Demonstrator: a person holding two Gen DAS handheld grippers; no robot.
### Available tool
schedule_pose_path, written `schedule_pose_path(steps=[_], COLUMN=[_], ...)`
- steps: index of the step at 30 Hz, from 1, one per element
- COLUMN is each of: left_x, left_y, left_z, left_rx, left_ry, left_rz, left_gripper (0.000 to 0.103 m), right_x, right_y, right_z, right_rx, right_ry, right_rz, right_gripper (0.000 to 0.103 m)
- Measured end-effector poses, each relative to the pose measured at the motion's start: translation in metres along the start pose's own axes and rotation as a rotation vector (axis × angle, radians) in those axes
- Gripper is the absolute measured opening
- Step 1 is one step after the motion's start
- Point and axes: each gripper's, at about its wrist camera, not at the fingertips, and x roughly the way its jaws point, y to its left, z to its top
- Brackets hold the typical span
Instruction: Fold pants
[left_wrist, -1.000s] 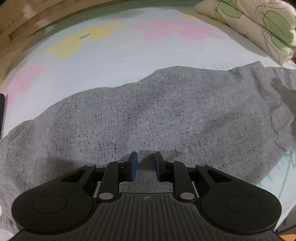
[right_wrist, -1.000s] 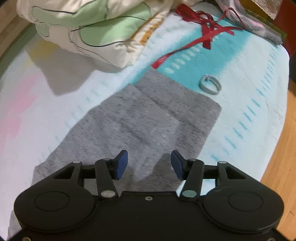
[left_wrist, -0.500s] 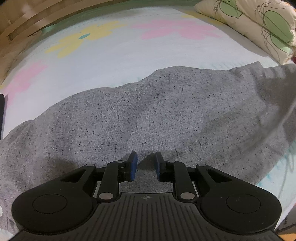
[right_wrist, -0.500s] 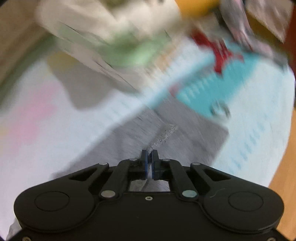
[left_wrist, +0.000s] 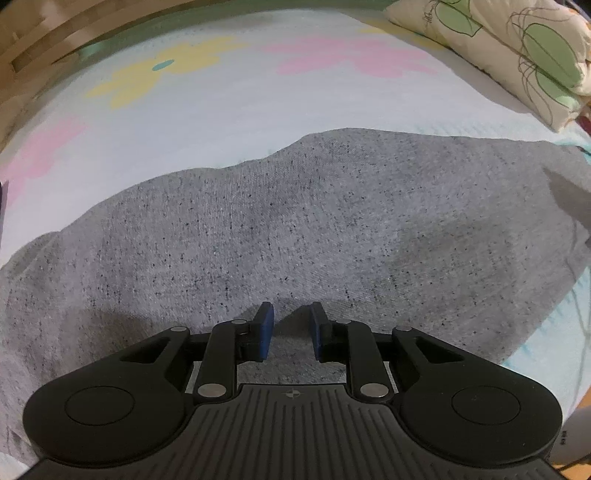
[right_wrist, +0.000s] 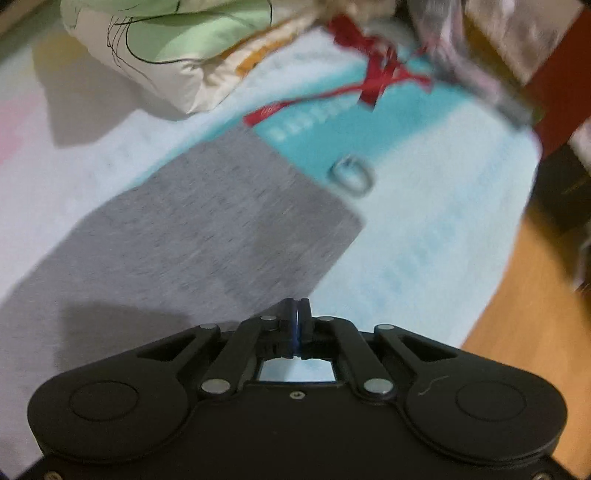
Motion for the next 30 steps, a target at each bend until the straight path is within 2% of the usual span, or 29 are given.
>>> schedule_pose_path(steps=[5, 7, 10, 13, 15, 17, 18, 19, 22, 25, 27, 30], left_x=[-0.007, -0.014, -0.023, -0.03, -0.034, -0.04, -0.042, -0.044, -0.049, -0.052, -0.053, -0.053], left_y=[0.01, 0.014, 0.024, 0.036, 0.047, 0.06, 0.066, 0.072, 0.088, 0.097, 0.101, 0.104], left_z=[0.005, 0.003, 0.001, -0.003, -0.006, -0.01, -0.012, -0.013, -0.019, -0.025, -0.032, -0.039], left_rx=[-0.012, -0.031, -0.057, -0.077, -0.102, -0.142, -0.161, -0.18, -0.222, -0.209, -0.203, -0.193], left_ry=[-0.004, -0.017, -0.028, -0.038, -0.039, -0.042, -0.043, -0.044, -0.045, -0.028, -0.017, -0.005], left_rz=[-0.009, -0.001, 0.019, 0.052, 0.068, 0.077, 0.081, 0.087, 0.114, 0.116, 0.108, 0.117], left_gripper=[0.021, 0.021, 0.021, 0.023, 0.028, 0.028, 0.028, 0.028, 0.029, 0.03, 0.03, 0.03], right_x=[-0.02, -0.033, -0.05, -0.074, -0.088, -0.1, -0.106, -0.111, -0.122, -0.129, -0.134, -0.143], right_y=[-0.005, -0.002, 0.015, 0.051, 0.074, 0.097, 0.108, 0.119, 0.148, 0.176, 0.193, 0.215], right_z=[0.008, 0.004, -0.005, -0.022, -0.038, -0.057, -0.068, -0.08, -0.117, -0.157, -0.185, -0.225], right_rx=[0.061, 0.063, 0.04, -0.076, -0.16, -0.244, -0.279, -0.308, -0.409, -0.52, -0.602, -0.78], right_ry=[-0.067, -0.084, -0.089, -0.121, -0.138, -0.145, -0.146, -0.141, -0.107, -0.082, -0.103, -0.179], right_rz=[0.061, 0.12, 0.239, 0.322, 0.357, 0.405, 0.44, 0.474, 0.567, 0.624, 0.627, 0.612], right_gripper=[0.004, 0.018, 0.018, 0.018, 0.019, 0.032, 0.046, 0.056, 0.057, 0.057, 0.057, 0.057])
